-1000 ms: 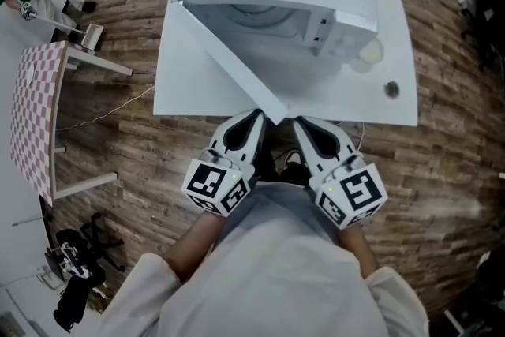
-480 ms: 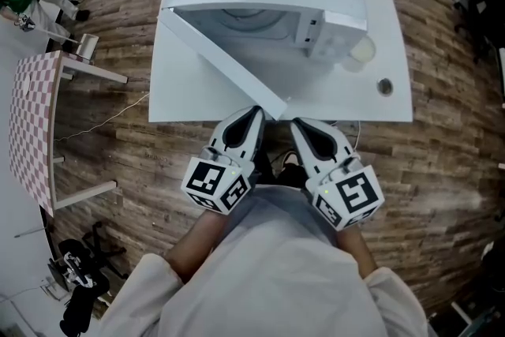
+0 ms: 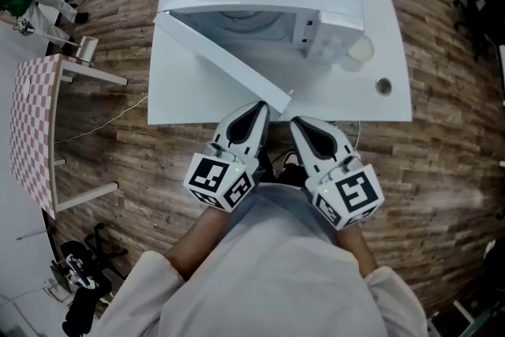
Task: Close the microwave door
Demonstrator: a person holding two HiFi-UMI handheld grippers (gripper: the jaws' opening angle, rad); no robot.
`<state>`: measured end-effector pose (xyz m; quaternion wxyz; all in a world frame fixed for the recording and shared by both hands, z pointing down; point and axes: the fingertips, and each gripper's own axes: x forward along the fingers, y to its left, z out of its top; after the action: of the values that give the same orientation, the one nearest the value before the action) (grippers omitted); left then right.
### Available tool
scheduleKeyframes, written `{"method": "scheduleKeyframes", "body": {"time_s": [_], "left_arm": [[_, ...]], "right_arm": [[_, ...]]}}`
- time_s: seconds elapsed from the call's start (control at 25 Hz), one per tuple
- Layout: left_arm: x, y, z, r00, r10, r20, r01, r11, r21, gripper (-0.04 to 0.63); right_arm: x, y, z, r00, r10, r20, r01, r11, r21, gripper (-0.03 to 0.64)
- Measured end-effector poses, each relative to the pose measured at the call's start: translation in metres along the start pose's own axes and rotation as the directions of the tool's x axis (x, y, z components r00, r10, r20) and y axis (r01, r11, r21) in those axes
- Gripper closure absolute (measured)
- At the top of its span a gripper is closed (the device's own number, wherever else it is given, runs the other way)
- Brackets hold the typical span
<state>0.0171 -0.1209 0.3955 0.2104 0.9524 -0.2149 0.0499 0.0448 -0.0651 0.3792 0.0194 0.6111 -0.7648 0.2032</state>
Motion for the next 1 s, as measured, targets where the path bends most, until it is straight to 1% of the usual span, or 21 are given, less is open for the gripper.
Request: {"method": "scheduleKeyframes", "body": {"time_s": [0.24,0.44,1.0], "left_arm": [[0.008,-0.001,0.004,1.0,-0.015,0.001,0.015,1.0,0.007,0.575],[0.014,-0.003,0.009,0.999,-0.036,0.004,0.036,0.999,-0.014,0.575],[0.036,-0.005,0.015,0.996,-0.091,-0.01,0.091,0.996,-0.019,0.575]], "right_arm": [[0.004,-0.006,0.003,1.0,-0.007,0.007,0.007,1.0,0.007,0.592],[0.007,-0.012,0.007,1.0,-0.017,0.014,0.017,1.0,0.011,0.592],[0.012,-0.028,0.011,0.998,-0.059,0.02,0.059,0.998,0.034,0.592]]}}
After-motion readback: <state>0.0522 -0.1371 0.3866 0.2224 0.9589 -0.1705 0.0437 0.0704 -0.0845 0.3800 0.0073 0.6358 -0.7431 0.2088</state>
